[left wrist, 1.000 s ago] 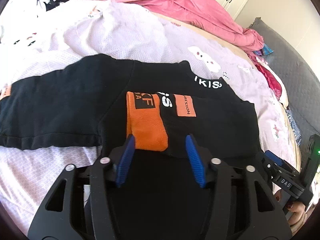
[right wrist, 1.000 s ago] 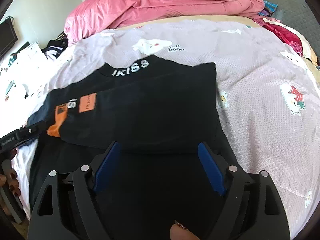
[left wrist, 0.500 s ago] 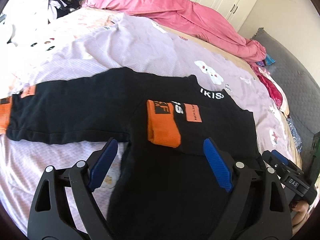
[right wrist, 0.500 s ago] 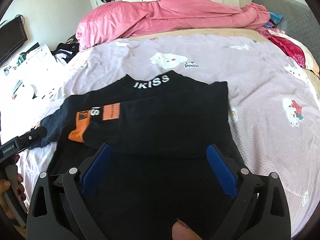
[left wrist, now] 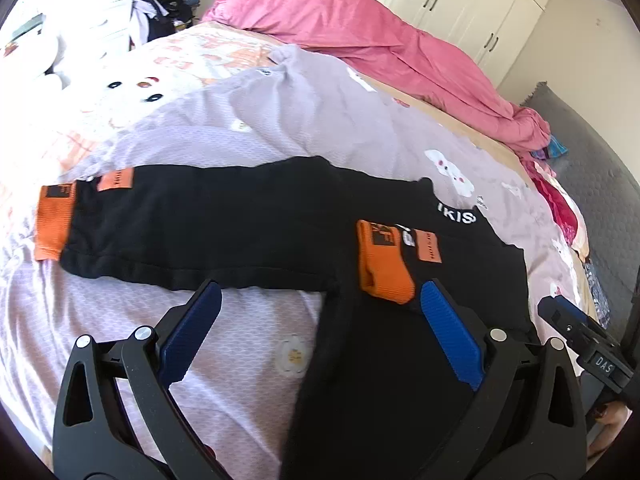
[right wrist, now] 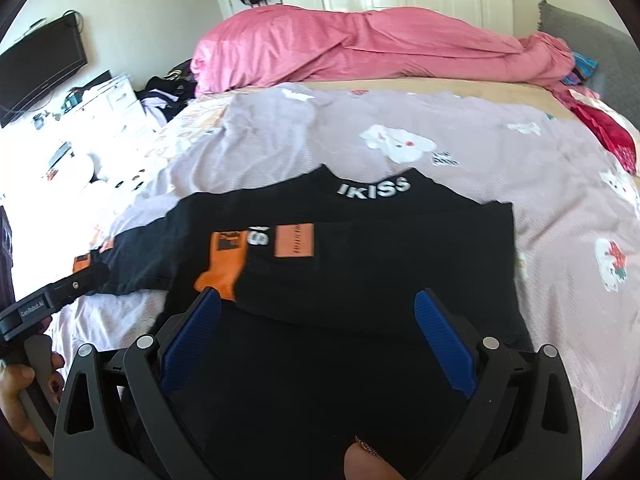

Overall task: Fold small clothes
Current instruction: 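Move the left gripper to the other sleeve's orange cuff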

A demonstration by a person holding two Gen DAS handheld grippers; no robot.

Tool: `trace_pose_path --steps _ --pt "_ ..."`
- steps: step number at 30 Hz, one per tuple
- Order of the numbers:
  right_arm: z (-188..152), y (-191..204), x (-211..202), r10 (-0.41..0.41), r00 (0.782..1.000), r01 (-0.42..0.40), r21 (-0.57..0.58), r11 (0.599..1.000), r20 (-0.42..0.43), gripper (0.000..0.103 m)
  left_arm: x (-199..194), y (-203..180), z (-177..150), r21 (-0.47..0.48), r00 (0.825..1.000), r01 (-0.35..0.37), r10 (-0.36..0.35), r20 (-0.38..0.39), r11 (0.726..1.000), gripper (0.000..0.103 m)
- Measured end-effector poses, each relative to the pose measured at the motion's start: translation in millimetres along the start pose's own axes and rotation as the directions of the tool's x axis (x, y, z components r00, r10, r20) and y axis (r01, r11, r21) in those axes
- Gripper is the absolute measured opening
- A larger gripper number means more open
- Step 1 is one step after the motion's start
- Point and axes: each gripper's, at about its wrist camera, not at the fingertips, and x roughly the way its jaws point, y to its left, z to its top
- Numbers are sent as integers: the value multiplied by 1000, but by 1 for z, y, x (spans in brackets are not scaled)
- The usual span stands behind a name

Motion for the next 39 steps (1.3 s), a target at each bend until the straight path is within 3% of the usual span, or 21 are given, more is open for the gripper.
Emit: trace_pose_path --steps 21,39 --pt "16 91 27 87 996 -89 -154 984 -25 99 -16 84 -1 -167 997 -66 72 33 984 94" --pt "16 175 52 151 986 -165 -334 928 -68 99 -24 146 -3 -286 987 -142 159 38 948 94"
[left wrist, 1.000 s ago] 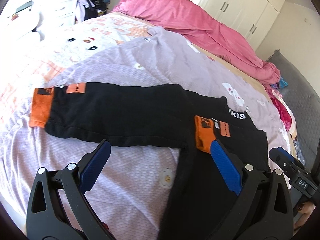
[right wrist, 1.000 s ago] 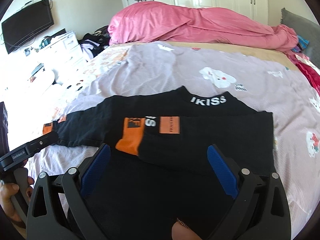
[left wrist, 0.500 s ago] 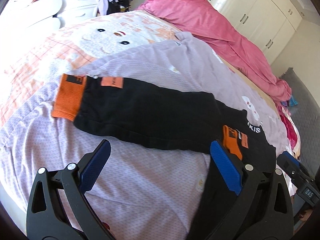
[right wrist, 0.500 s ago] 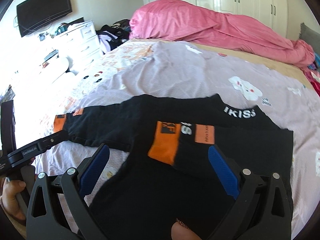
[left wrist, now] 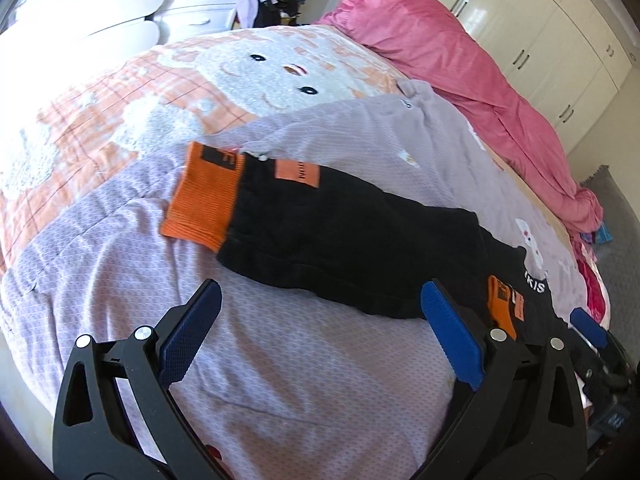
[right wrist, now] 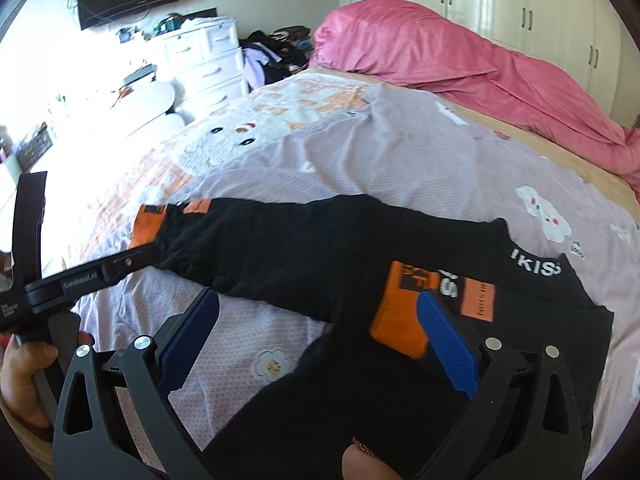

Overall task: Fold small clothes
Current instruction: 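Move the left gripper to the other sleeve's orange cuff, then close the left gripper on the orange cuff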

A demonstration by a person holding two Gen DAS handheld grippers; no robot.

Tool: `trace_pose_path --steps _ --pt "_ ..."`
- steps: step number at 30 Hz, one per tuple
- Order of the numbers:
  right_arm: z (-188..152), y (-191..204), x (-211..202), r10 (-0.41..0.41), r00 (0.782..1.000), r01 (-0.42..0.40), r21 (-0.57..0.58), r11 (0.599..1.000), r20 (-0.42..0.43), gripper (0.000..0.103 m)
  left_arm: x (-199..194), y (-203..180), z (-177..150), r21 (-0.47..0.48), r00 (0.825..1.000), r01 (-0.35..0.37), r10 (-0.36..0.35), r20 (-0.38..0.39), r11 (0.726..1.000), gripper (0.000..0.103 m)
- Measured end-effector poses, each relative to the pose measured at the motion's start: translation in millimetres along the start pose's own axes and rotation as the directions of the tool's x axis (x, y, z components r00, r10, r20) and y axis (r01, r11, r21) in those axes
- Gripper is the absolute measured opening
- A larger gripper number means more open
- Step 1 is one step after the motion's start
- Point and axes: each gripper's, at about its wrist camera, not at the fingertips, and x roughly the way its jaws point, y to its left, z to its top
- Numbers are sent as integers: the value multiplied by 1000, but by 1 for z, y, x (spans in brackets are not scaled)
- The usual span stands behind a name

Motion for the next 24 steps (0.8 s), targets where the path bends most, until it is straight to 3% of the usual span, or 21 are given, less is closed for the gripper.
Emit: trace_pose_path --steps 12,20,24 --pt "-3 20 18 18 999 -20 -54 998 -37 99 13 51 2 -171 1000 -19 21 5 985 94" --pt "-5 24 28 33 998 -36 -45 998 -55 99 23 73 8 -250 999 16 -5 44 968 93" --pt "-3 24 28 41 998 -43 -26 999 -52 99 29 79 16 -284 997 27 -6 76 958 83"
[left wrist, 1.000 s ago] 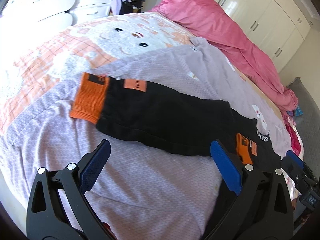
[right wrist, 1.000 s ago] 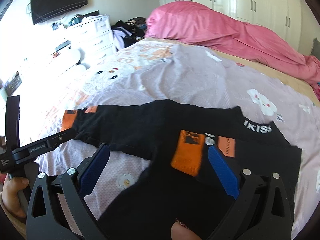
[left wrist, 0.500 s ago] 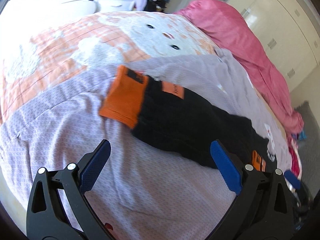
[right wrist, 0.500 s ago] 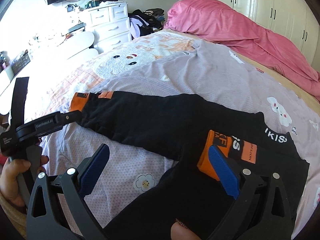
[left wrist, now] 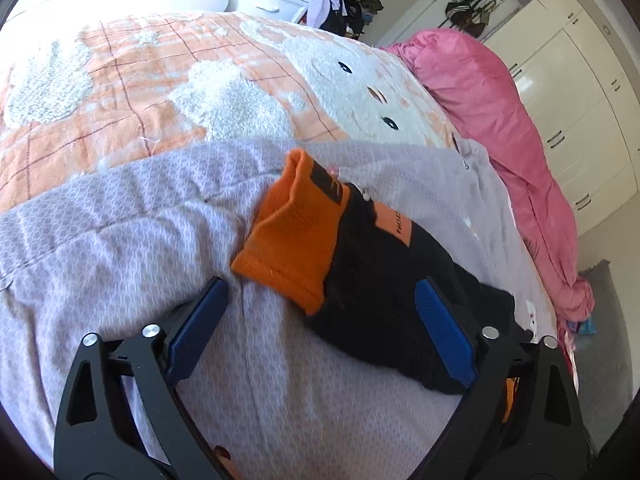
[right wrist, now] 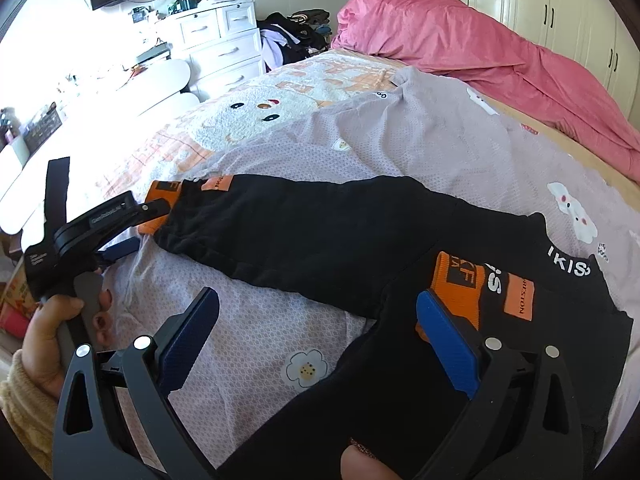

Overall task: Fold small clothes
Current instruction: 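Close the left gripper on the orange cuff, then carry the sleeve across the shirt body with the left gripper and release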

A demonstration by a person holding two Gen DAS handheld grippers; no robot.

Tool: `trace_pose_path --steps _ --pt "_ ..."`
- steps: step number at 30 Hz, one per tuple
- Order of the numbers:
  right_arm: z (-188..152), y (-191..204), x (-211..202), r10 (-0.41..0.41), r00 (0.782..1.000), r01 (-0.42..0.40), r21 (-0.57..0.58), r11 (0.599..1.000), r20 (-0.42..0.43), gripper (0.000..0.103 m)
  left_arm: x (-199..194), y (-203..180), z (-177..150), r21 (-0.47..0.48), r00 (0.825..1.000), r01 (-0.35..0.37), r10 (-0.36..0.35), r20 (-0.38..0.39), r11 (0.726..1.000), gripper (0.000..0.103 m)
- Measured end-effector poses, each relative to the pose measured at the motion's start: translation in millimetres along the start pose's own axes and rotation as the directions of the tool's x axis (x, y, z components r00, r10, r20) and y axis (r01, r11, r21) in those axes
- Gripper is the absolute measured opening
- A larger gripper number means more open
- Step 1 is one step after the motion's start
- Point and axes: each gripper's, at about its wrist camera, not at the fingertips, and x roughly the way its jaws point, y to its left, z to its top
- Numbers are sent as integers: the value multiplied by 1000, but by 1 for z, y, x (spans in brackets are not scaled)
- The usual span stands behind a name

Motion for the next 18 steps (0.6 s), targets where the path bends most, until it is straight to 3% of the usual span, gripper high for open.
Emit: trace_pose_path --steps 4,7,8,11,18 --pt "-2 -3 -2 2 1000 -2 15 1000 3 99 9 0 9 -15 1000 -17 17 21 1000 72" --pt "-5 -10 0 -7 1000 7 33 999 -5 99 11 -2 13 -17 997 -61 61 47 998 57" --pt "-7 -13 0 -11 1000 11 41 999 -8 99 12 -1 14 -20 996 -71 72 53 997 50" --pt "-12 -23 1 -14 1000 15 75 997 -18 99 9 1 15 -31 997 -45 47 57 999 14" --pt "-25 -48 -6 -17 1000 21 161 987 -25 99 -9 -6 11 -22 997 23 -21 79 999 9"
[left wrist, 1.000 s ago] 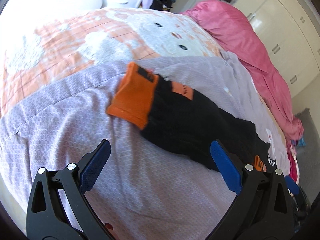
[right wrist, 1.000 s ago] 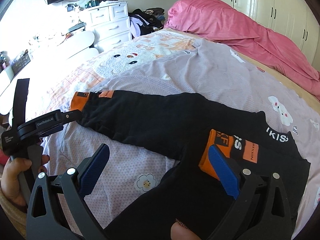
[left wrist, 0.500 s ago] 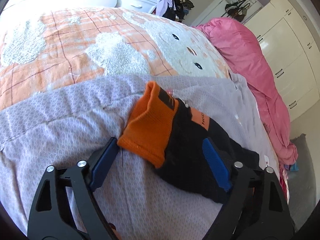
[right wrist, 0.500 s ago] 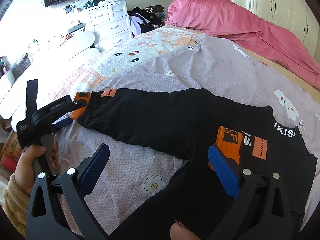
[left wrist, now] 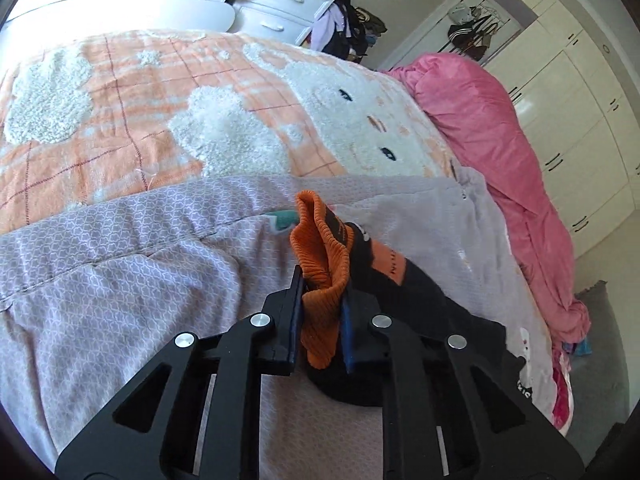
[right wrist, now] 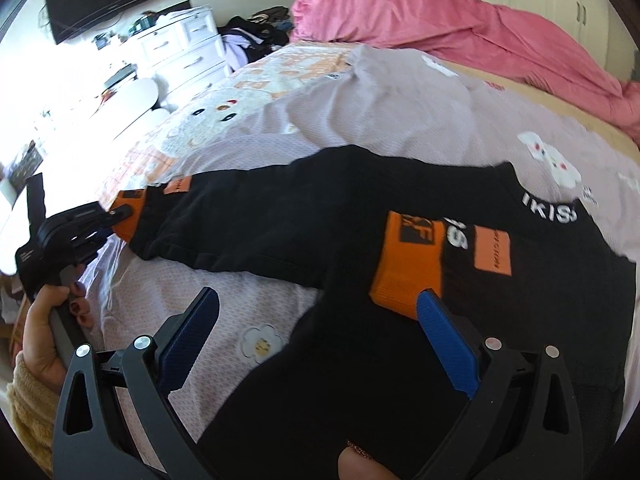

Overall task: Fold small clothes
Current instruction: 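Carry the sleeve across the shirt body with the left gripper and release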

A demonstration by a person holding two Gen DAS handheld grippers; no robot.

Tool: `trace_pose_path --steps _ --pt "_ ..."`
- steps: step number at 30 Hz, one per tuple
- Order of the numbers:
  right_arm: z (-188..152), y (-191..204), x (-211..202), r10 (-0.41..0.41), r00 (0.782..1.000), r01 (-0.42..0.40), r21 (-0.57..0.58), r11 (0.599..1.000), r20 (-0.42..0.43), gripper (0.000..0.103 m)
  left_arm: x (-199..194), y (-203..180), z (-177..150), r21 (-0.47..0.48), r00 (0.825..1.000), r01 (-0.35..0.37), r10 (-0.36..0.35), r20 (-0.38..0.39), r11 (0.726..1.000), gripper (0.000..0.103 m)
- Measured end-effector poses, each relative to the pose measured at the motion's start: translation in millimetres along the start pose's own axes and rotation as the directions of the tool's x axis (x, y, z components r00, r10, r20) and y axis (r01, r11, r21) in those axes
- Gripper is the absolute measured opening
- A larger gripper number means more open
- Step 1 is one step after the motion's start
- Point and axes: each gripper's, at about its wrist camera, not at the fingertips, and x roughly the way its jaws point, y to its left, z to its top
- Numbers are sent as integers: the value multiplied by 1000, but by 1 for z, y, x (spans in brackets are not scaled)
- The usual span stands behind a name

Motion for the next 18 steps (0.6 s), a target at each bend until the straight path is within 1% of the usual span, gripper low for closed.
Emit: trace_pose_path --steps 7,12,18 --pt "-7 -27 -16 0 1000 -2 88 996 25 99 -26 -31 -2 49 997 77 -78 22 996 8" --pt "-15 -54 -29 -2 999 -3 166 986 34 99 -43 -69 -7 116 988 150 -153 22 982 7" --pt "-28 -81 -50 -15 998 0 227 974 64 99 -58 -109 -16 185 979 199 -205 16 962 7"
